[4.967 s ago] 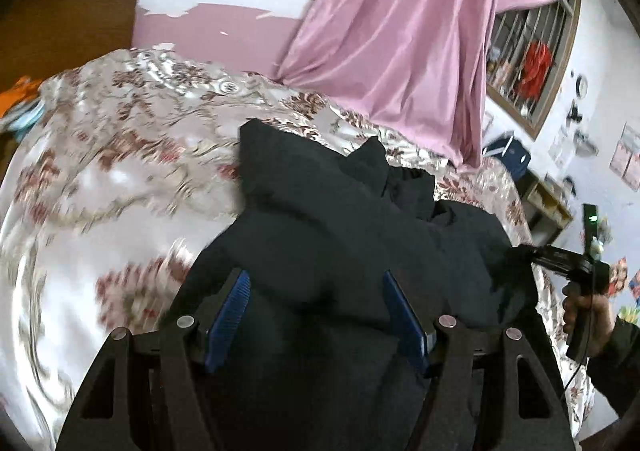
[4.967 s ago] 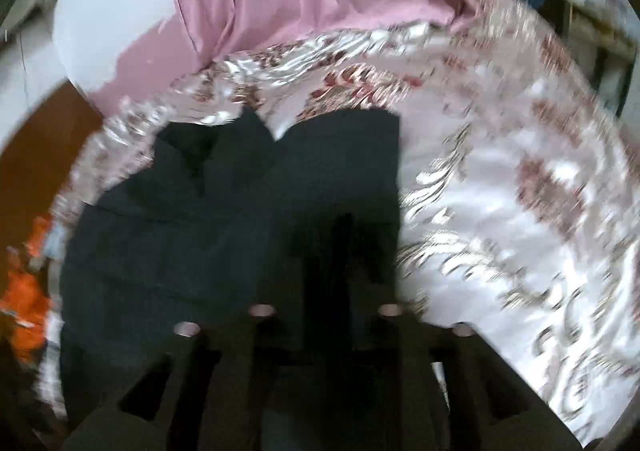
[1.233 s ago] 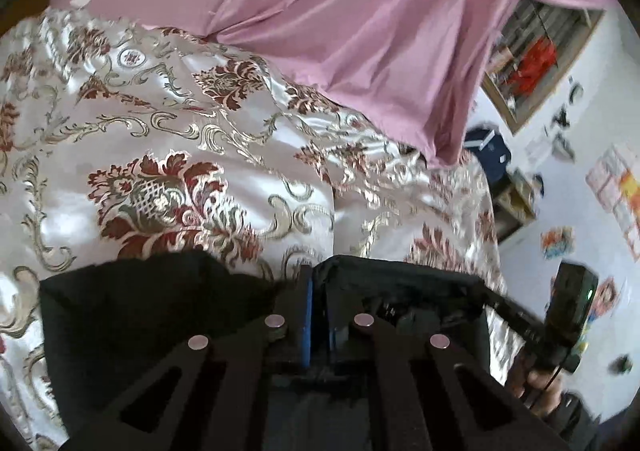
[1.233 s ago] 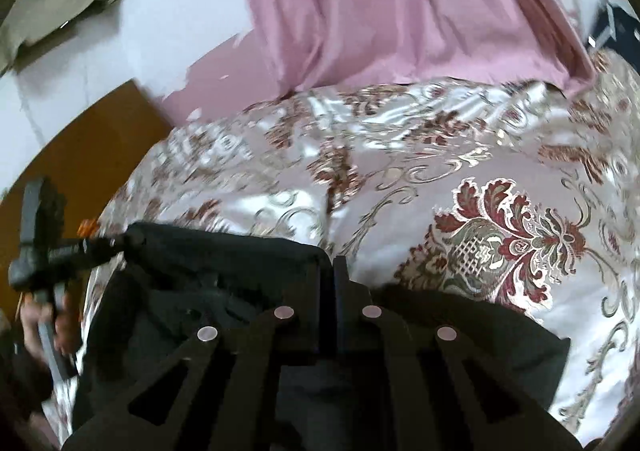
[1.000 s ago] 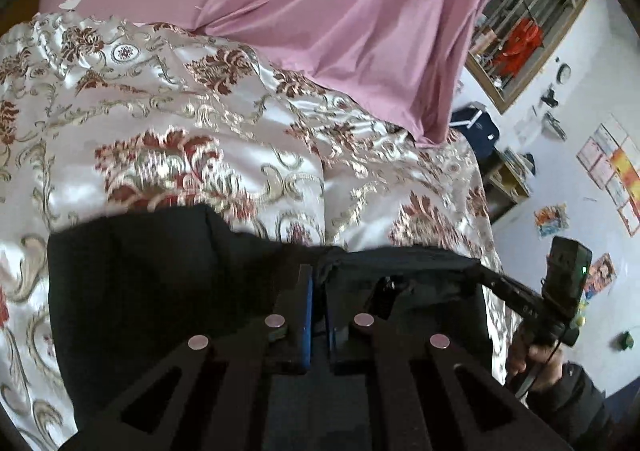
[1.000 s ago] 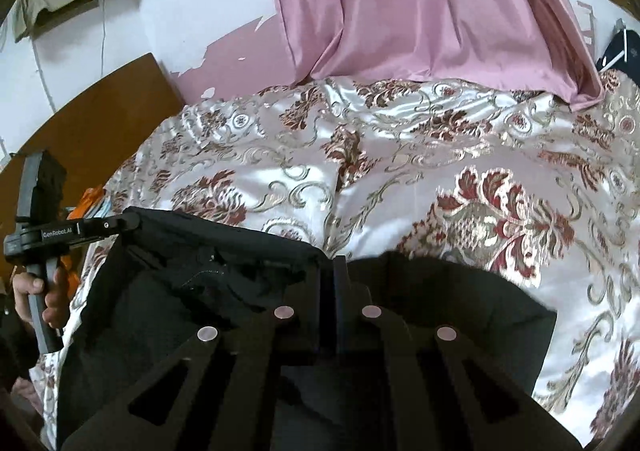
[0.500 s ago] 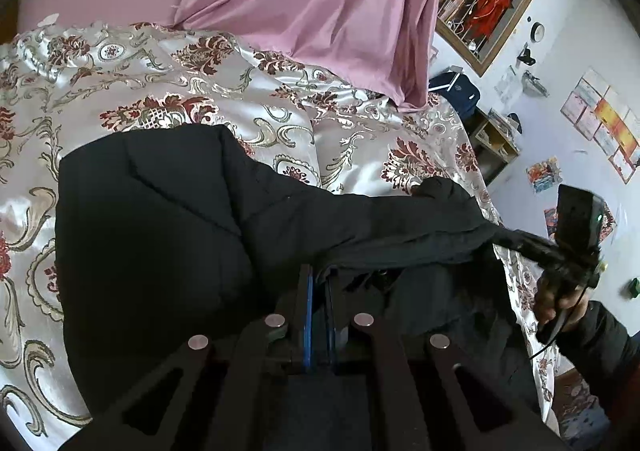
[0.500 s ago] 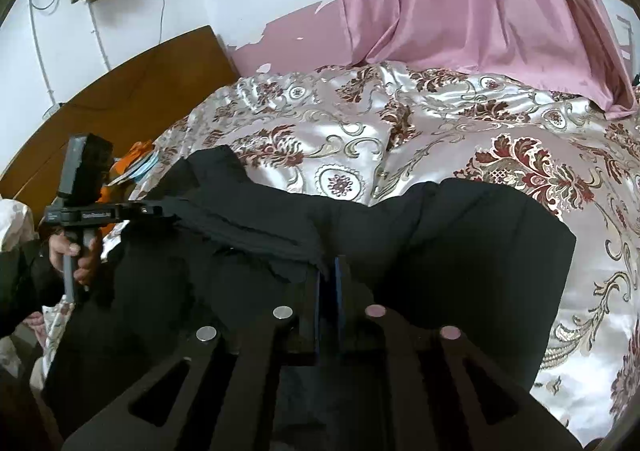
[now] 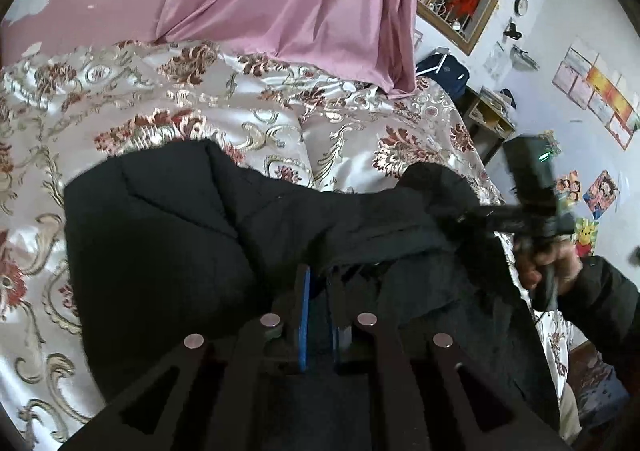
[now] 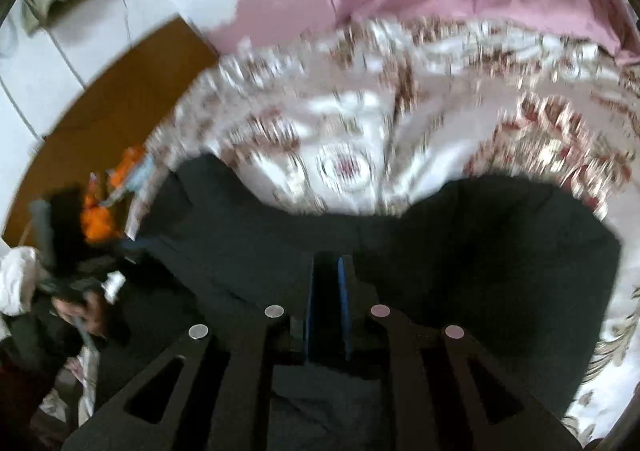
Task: Fold large clothes
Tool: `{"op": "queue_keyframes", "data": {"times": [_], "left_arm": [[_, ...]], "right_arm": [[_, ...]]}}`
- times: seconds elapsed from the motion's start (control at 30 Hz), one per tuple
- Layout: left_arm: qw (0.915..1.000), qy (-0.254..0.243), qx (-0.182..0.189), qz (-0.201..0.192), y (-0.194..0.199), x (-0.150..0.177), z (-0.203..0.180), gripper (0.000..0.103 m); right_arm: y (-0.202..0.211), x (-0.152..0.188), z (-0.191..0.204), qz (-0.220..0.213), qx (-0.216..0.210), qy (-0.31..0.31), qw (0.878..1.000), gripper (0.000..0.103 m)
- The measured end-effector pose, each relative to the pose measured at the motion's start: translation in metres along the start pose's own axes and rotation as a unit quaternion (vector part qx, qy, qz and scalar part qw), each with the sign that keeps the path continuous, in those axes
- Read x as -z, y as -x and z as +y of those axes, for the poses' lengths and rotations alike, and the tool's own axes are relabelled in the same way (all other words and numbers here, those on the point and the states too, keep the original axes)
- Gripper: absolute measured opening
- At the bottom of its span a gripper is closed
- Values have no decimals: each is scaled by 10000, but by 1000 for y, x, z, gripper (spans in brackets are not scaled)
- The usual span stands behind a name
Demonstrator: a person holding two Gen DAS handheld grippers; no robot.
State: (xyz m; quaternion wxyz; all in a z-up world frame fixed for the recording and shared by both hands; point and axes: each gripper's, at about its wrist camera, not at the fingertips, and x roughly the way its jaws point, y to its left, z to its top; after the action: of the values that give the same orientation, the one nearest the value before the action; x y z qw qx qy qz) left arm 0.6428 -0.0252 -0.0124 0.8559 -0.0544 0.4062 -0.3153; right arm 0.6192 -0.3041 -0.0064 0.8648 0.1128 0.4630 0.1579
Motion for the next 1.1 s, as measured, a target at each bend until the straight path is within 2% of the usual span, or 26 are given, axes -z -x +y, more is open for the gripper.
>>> {"op": "queue_keyframes", "data": {"times": [0.07, 0.13, 0.23, 0.37, 0.43, 0.47, 0.53, 0.6, 0.7, 0.87, 1.0, 1.1], "left_arm": [[9994, -114, 302, -83, 12, 2, -8, 8], [9977, -447, 478, -195, 23, 5, -24, 8], [9960, -787, 399, -172, 17, -3, -44, 8], [9986, -492, 159, 84, -23, -36, -43, 8], [9979, -393, 182, 478, -49, -46, -36, 8], [9954, -465, 227, 803, -64, -47, -35, 8], [9871, -789, 159, 1384, -86, -41, -37, 8], [9765, -1222, 26, 1777, -101, -32, -43, 8], [9660, -1426, -150, 2152, -119, -30, -41, 7], [9640, -1056, -634, 2357, -157, -48, -17, 4], [9604, -1175, -953, 2341, -183, -50, -13, 4], [9626, -1248, -978, 2198, -191, -39, -9, 4]], "right_arm": [[-9, 6, -4, 83, -7, -39, 10000, 11], [-12, 11, -7, 93, -49, -50, 9999, 11], [-14, 14, -8, 133, -51, 12, 9999, 11], [-16, 14, -8, 190, -18, 69, 9998, 11], [-17, 15, -8, 227, 1, 89, 9997, 11], [-17, 16, -9, 270, 11, 109, 9996, 11], [-17, 16, -10, 362, 25, 181, 9992, 11], [-20, 15, -9, 585, 44, 319, 9978, 11], [-33, 9, -9, 1006, 67, 511, 9936, 11], [-62, -3, -14, 1173, 232, 492, 9916, 8], [-89, -14, -17, 1116, 459, 423, 9918, 7], [-107, -14, -19, 1086, 537, 454, 9916, 6]]}}
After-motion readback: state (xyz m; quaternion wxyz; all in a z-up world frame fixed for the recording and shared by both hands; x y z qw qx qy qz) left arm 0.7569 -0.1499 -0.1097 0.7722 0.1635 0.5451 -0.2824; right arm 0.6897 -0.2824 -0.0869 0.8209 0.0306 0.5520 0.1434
